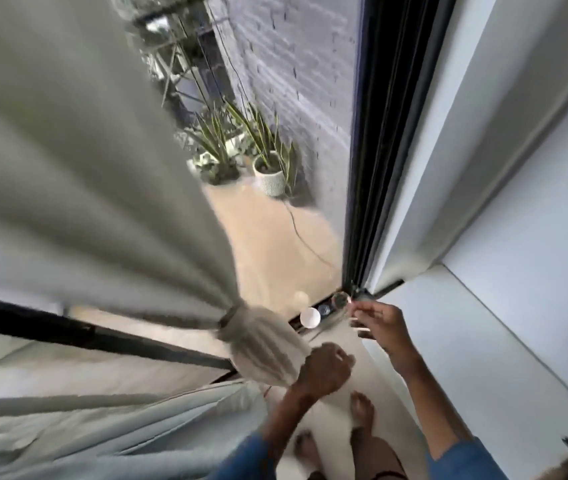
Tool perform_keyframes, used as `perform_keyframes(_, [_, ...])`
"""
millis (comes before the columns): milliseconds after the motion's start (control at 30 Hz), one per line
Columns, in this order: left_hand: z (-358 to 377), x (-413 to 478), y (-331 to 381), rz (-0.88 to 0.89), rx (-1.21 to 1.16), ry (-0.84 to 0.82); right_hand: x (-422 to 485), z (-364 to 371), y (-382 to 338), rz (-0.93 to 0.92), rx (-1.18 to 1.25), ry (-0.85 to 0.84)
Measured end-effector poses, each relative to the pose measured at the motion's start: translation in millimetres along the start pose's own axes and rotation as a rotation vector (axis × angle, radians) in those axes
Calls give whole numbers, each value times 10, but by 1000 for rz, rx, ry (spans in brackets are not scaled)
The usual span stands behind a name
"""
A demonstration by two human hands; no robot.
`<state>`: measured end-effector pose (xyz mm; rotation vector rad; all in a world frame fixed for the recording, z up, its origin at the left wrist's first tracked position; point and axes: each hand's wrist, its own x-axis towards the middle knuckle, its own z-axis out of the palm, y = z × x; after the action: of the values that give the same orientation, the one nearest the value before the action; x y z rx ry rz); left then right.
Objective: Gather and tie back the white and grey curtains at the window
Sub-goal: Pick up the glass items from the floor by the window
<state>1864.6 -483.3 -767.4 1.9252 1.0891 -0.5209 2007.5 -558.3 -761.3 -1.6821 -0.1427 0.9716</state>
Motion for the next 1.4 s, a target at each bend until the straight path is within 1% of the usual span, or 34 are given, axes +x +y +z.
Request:
perform_keyframes(67, [156, 509, 58, -2, -5, 45, 264, -184, 254, 72, 7, 55])
perform_keyframes(167, [291, 1085, 40, -122, 20, 101, 608, -337, 604, 177, -3, 75])
perform_keyframes(233, [435, 1496, -78, -182, -3, 146, 876, -358, 847, 235, -17, 77])
perform_keyframes(300, [683, 2006, -382, -223, -22, 161, 1161, -309, 1095, 280, -14, 73])
perform_keyframes(367, [834, 2341, -587, -264, -41, 152, 1406, -200, 1304, 335, 0, 58])
perform_keyframes(433, [907, 2532, -622, -291, -62, 120, 1665, -66, 1563, 376, 8, 39])
perform_keyframes(567, [1051, 2911, -659, -275, -100, 45, 2209, 215, 2153, 457, 21, 20])
perform_keyframes(700, [1358, 3497, -956, -277, -128, 3, 2739, 424, 2814, 497, -13, 78])
perform_keyframes(867, [1874, 4457, -1485, -287, -165, 18, 3509, 620, 3839, 523, 3, 128])
perform_keyframes(967, [2286, 5121, -1887, -335, -293, 34, 4035, 678, 4516, 515, 56, 204])
perform_keyframes(1033, [2468, 5451, -2017, -383, -429, 28, 4286, 721, 4738, 527, 89, 256])
perform_keyframes(1133, [2722, 5897, -2147, -446, -615, 95, 4658, 759, 5036, 515, 106, 296])
perform_keyframes(1200, [2876, 6163, -2243, -456, -657, 127, 4886, 783, 5233, 503, 86, 299])
perform_keyframes(1300, [3030, 6544, -2300, -531, -741, 167, 5233, 799, 5478, 488, 49, 344])
perform_keyframes(1400, [3092, 6891, -2323, -594, -885, 185, 5563, 848, 5664, 470, 113, 414])
